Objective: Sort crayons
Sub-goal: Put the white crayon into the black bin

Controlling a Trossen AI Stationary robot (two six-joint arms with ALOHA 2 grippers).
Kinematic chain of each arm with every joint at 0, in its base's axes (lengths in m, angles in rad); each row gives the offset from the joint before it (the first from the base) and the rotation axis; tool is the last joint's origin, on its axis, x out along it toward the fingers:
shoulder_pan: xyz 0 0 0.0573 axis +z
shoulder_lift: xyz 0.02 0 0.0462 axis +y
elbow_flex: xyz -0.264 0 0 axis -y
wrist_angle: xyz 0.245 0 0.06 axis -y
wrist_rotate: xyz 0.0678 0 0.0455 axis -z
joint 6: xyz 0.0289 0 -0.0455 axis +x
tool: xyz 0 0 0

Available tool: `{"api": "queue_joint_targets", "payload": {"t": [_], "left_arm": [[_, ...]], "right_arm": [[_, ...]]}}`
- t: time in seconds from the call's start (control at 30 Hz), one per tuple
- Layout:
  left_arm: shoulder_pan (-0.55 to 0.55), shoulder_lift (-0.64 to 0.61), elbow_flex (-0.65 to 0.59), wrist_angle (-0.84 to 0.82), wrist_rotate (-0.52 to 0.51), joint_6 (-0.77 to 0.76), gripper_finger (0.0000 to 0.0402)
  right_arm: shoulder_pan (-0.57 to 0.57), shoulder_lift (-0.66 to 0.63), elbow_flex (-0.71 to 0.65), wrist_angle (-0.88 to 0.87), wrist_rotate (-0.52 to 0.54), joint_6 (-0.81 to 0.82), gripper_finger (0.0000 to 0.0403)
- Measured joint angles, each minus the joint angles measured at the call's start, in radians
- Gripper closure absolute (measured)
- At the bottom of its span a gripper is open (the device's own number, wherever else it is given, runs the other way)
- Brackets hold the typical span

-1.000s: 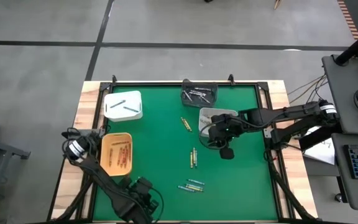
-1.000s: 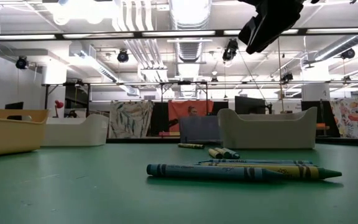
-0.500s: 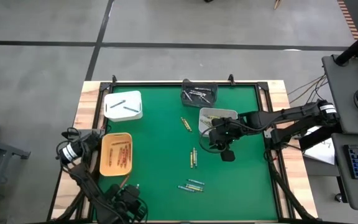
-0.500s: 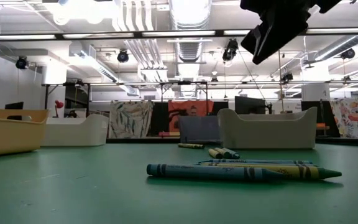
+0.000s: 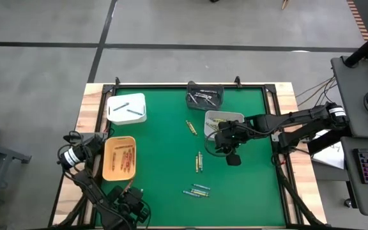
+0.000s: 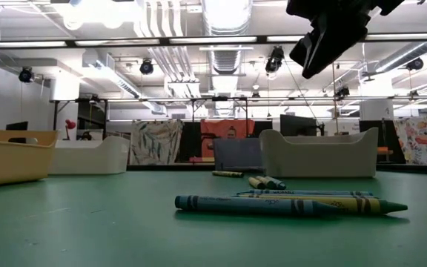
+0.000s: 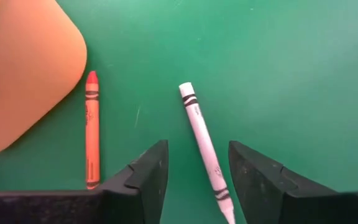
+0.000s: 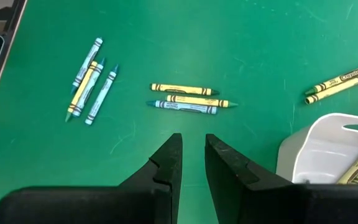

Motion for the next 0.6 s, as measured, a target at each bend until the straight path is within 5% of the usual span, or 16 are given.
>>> {"api": "queue_joint_targets", "payload": {"t": [0.6], "left_arm": [[-0.047,-0.007,-0.148,0.179,-0.036,0.002,0.0303]], "right_arm": [[0.002,0.0,0.0,0.023,0.0,0.077,0.0344]]}}
